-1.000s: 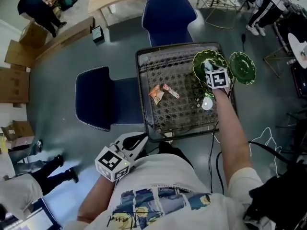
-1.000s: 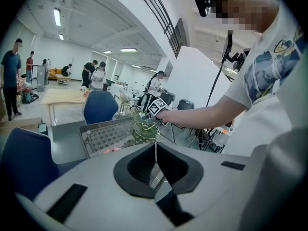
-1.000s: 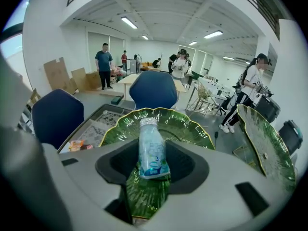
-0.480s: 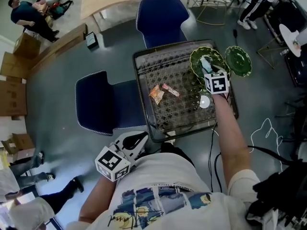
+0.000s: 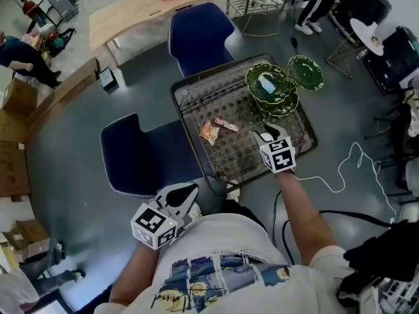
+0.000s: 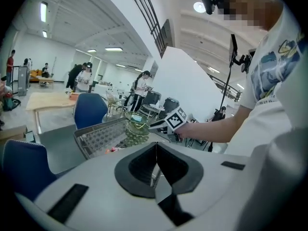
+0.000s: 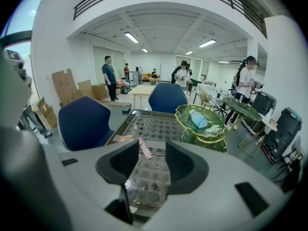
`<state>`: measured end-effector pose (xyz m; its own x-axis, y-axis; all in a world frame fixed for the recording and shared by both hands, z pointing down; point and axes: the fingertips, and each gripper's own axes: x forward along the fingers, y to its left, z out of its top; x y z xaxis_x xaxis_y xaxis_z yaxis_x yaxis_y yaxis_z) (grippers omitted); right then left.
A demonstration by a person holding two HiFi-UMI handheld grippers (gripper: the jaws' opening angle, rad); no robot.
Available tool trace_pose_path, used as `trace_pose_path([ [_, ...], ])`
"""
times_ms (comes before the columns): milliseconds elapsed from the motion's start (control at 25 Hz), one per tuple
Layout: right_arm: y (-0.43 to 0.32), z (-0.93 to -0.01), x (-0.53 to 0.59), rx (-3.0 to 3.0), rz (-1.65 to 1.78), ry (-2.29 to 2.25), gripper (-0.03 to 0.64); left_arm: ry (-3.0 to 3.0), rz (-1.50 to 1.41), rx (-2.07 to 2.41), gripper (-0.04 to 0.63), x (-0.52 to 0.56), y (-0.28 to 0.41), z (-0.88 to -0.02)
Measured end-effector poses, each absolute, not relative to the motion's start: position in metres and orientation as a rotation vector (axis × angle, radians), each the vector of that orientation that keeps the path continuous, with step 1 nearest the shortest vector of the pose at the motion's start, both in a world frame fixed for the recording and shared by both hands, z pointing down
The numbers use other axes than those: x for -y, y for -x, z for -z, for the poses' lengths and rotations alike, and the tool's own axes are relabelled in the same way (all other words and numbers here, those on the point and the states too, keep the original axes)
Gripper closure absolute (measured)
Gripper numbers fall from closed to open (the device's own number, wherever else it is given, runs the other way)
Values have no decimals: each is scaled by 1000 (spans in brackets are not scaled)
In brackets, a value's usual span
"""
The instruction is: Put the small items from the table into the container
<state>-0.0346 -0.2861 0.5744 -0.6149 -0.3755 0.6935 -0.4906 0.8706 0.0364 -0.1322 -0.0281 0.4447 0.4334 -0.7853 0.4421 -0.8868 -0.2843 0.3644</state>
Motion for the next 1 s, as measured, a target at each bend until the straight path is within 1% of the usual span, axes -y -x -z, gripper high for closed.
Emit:
trace_pose_path([
  [240,31,-567,176,2306,-298,-565,439,-2113,-175,1303,588,6,148,-455],
  [440,32,-569,109,2297,-287,-527,439,-2180,-255,1202,588,-11,139,-467],
  [600,28,-571,70,2260,-244,-508,439,-2240,-286,1113,588,-18,133,-471],
  [1000,44,-562,3,2294,-303,-461,439,-2331,-346,986,588,-34,116,-470],
])
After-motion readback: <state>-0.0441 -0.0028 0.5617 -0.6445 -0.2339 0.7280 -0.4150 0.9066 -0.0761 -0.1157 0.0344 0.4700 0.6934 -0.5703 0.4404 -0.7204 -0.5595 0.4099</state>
